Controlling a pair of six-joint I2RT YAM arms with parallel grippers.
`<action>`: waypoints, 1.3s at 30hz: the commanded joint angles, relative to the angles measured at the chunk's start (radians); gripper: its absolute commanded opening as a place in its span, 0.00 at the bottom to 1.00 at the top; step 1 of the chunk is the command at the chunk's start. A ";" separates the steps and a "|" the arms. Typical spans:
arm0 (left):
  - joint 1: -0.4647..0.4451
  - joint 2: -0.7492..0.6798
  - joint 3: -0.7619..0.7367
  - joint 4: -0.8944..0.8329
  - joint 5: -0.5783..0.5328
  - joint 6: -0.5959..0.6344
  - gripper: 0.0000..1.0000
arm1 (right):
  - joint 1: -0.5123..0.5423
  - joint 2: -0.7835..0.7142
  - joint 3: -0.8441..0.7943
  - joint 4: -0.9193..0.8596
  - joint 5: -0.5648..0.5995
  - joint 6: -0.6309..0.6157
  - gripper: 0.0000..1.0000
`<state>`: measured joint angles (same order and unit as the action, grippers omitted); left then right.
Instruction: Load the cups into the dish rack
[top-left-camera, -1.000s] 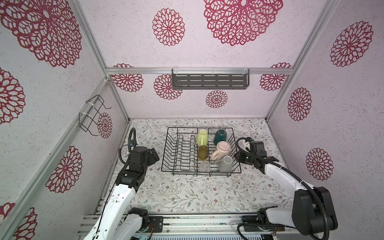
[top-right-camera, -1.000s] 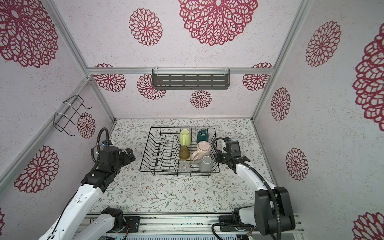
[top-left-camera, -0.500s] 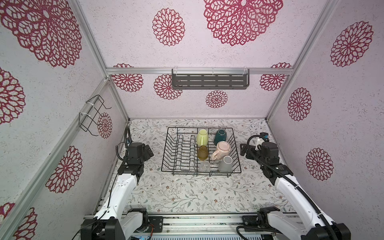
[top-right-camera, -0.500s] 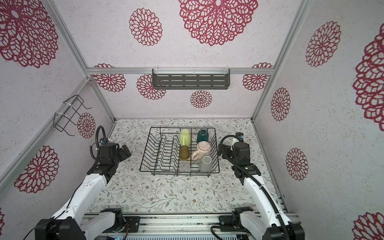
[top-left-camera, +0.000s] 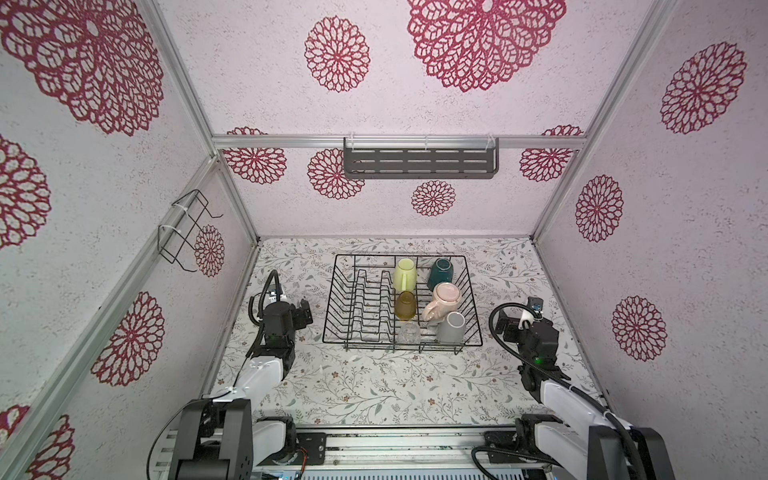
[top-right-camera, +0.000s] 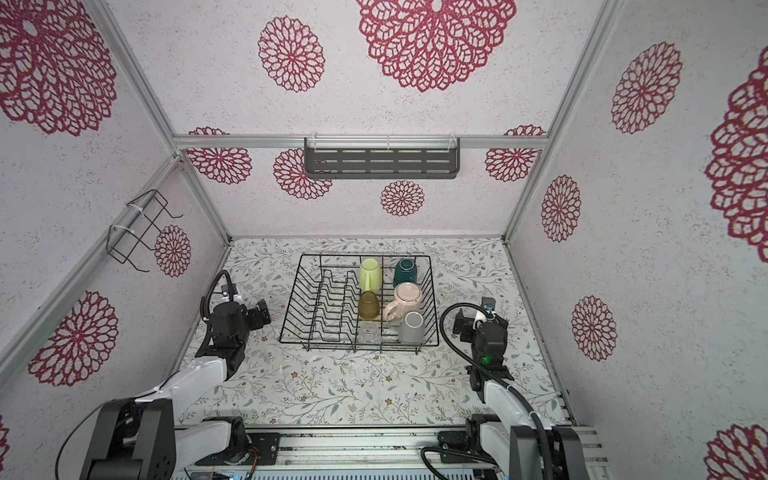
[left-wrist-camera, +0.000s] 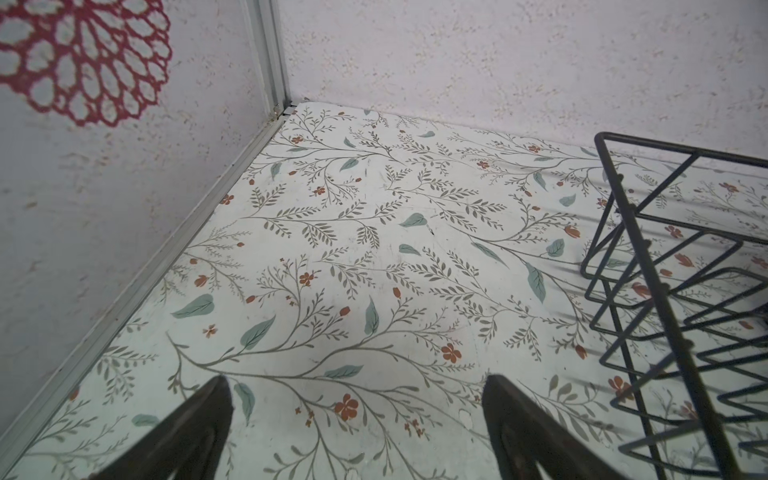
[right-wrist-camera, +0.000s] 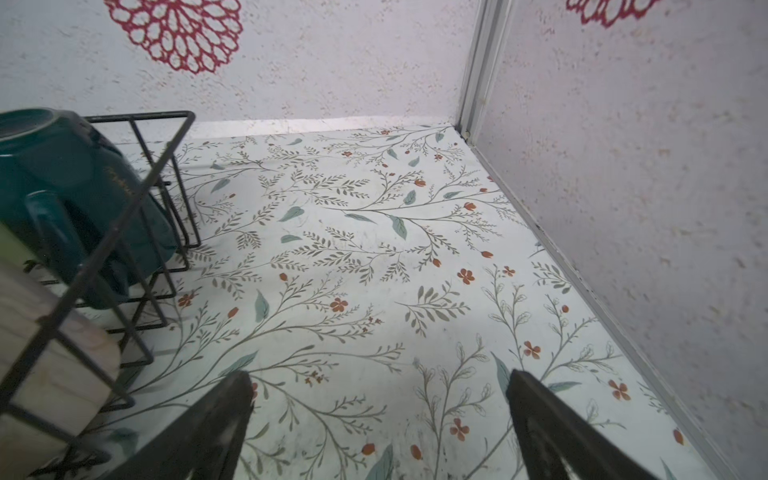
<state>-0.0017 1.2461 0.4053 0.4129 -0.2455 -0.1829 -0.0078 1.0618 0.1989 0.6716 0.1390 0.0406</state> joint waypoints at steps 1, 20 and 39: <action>0.005 0.070 -0.018 0.260 0.053 0.087 0.97 | -0.019 0.084 -0.011 0.284 -0.065 -0.011 0.99; 0.102 0.310 -0.030 0.562 0.147 0.116 0.97 | -0.024 0.471 0.052 0.529 -0.101 -0.012 0.99; 0.134 0.305 0.021 0.454 0.137 0.063 0.97 | -0.017 0.469 0.057 0.517 -0.086 -0.017 0.99</action>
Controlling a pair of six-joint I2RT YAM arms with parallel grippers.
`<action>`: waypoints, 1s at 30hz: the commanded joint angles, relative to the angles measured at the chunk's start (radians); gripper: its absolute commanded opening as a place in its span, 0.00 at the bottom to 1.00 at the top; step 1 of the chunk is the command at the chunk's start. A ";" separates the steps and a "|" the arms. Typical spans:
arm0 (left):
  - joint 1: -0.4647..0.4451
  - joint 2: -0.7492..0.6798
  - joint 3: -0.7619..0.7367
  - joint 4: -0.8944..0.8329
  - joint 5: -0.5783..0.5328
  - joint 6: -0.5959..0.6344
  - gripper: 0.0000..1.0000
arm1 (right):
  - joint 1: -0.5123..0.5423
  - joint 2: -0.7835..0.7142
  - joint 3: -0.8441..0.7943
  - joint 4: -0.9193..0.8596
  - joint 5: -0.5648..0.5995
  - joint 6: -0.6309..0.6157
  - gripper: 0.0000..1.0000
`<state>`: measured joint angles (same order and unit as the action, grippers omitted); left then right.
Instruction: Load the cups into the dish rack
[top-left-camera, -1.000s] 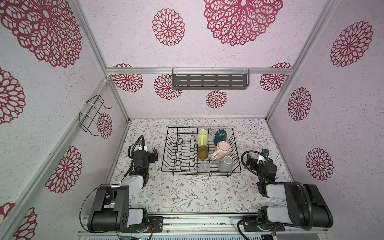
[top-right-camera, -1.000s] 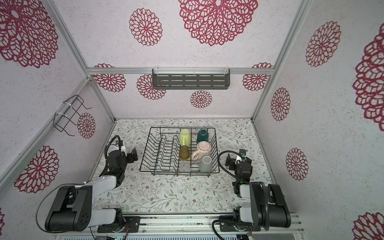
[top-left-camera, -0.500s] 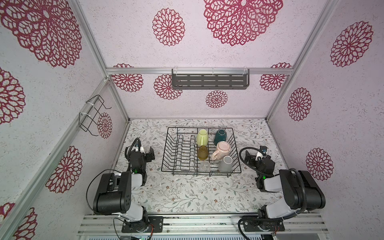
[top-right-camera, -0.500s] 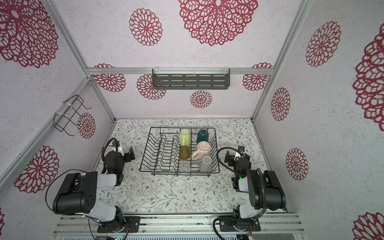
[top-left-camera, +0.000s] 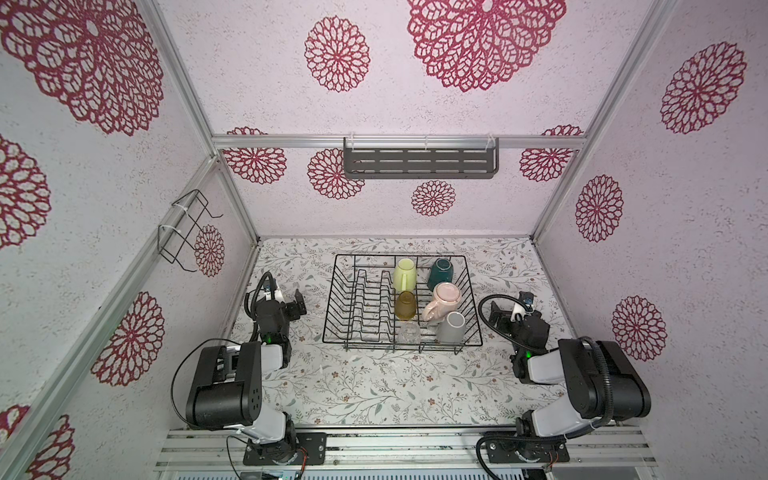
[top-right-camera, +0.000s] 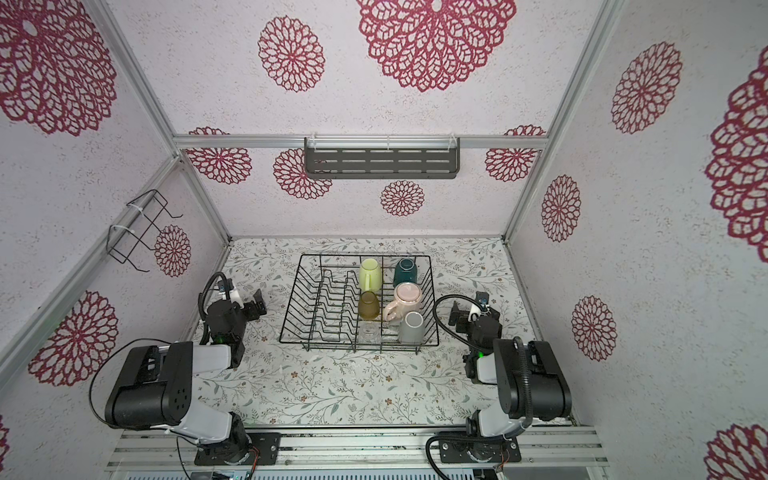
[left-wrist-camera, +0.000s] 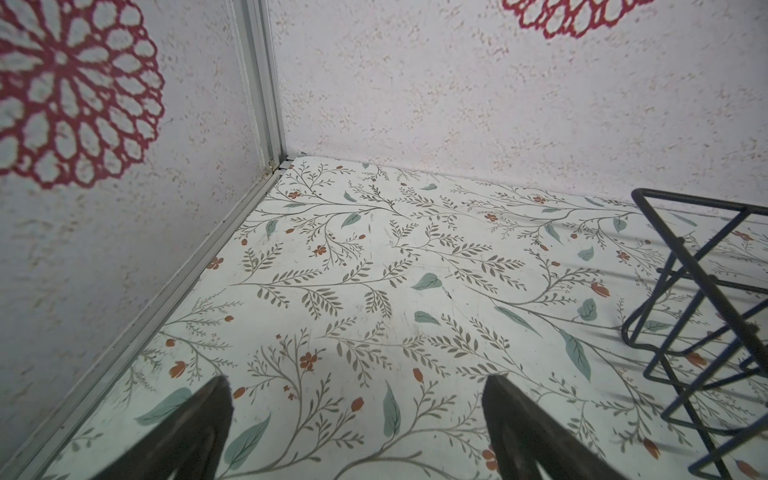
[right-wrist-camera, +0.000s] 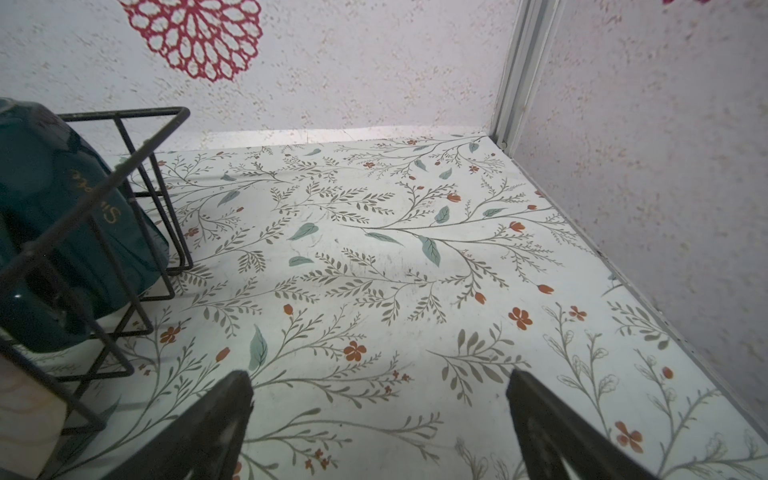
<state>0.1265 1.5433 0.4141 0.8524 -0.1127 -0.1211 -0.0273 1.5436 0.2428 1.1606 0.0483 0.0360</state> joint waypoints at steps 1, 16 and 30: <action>0.007 0.008 0.012 0.014 0.005 0.001 0.97 | 0.002 -0.013 0.013 0.028 0.004 -0.012 0.99; 0.005 0.008 0.012 0.014 0.005 0.001 0.97 | 0.003 -0.013 0.014 0.027 0.005 -0.013 0.99; 0.004 0.006 0.011 0.014 0.003 0.000 0.97 | 0.017 -0.013 0.020 0.014 0.026 -0.024 0.99</action>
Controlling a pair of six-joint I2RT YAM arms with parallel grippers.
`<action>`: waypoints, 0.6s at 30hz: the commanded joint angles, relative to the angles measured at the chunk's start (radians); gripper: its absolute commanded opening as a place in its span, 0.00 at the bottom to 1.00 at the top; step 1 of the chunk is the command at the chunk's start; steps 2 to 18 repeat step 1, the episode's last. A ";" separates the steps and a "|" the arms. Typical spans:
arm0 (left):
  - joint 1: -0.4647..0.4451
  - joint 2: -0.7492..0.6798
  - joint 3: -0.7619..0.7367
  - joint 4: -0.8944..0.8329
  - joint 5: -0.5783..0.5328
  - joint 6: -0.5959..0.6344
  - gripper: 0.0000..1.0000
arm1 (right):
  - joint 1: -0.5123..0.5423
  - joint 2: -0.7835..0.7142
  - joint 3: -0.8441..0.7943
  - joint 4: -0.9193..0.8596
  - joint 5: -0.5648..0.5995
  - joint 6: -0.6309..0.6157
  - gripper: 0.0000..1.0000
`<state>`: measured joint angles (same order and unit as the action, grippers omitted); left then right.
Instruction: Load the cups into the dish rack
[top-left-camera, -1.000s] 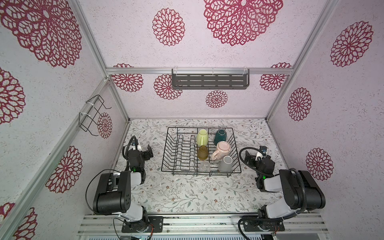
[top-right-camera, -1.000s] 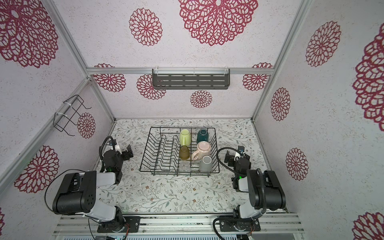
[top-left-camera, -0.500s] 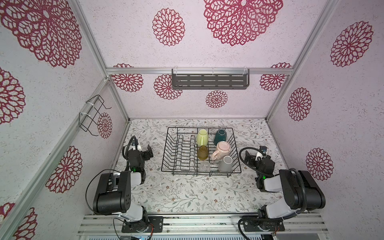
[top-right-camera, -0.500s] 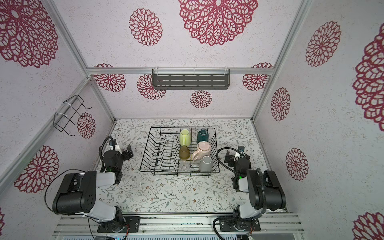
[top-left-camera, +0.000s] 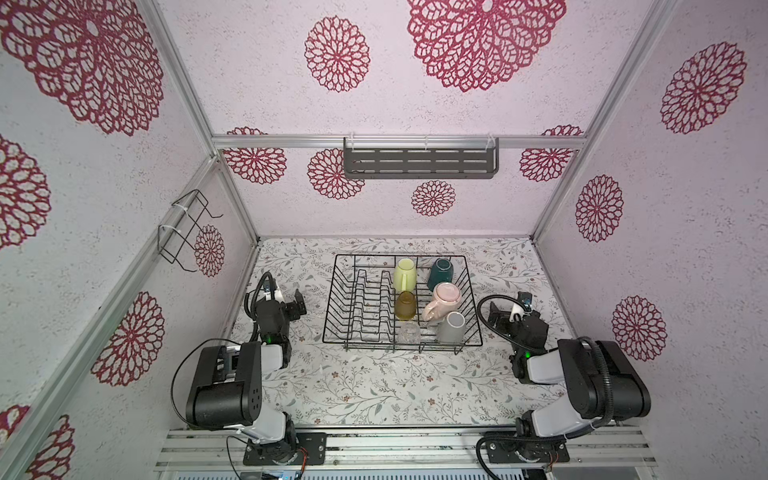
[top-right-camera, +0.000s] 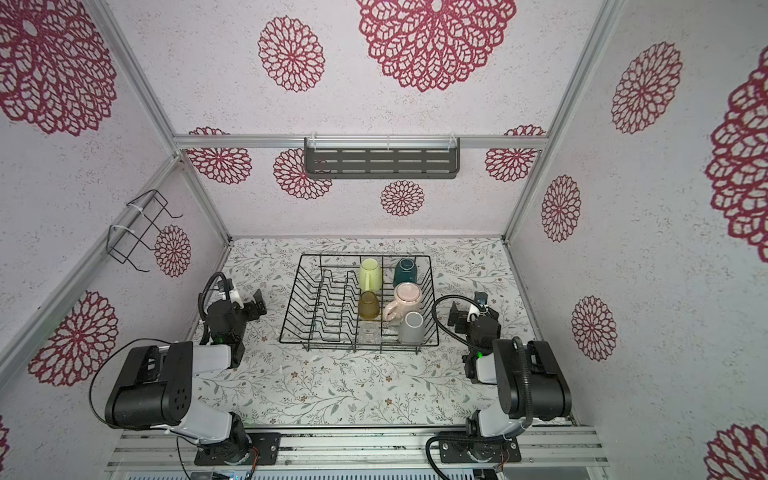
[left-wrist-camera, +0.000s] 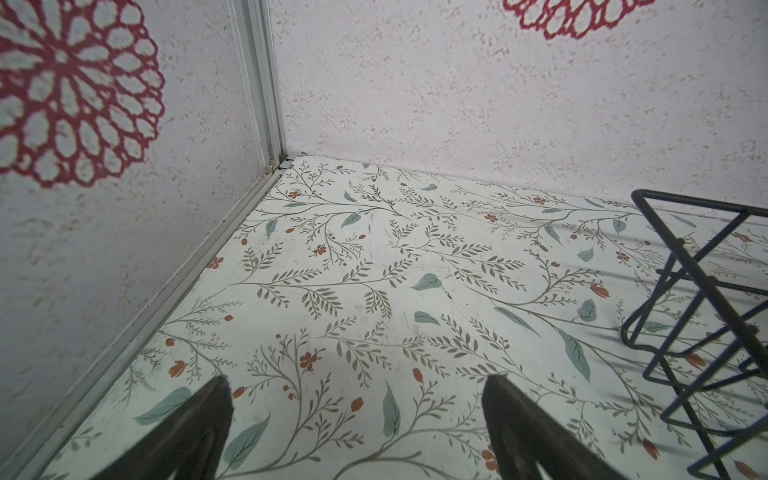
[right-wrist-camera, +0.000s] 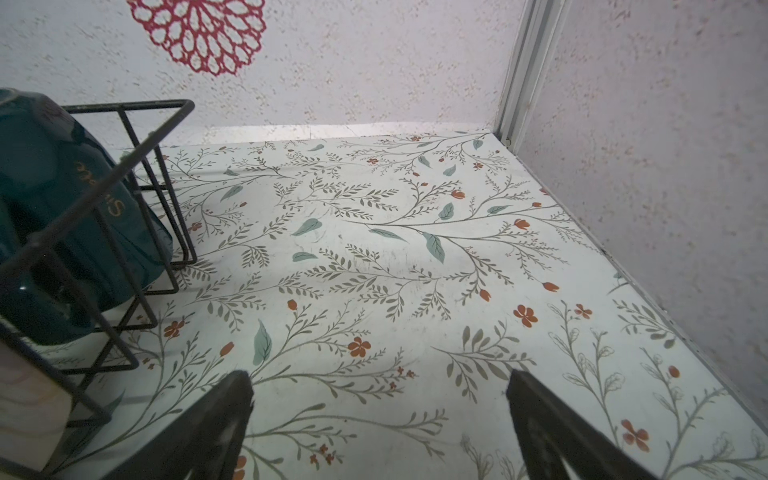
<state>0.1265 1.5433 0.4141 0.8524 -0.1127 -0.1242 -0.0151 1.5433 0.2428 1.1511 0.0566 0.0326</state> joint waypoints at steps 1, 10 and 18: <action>0.004 0.006 0.010 0.013 0.002 0.003 0.97 | 0.005 -0.012 0.020 0.024 0.017 -0.021 0.99; 0.004 0.006 0.010 0.013 0.002 0.003 0.97 | 0.005 -0.012 0.020 0.024 0.017 -0.021 0.99; 0.004 0.006 0.010 0.013 0.002 0.003 0.97 | 0.005 -0.012 0.020 0.024 0.017 -0.021 0.99</action>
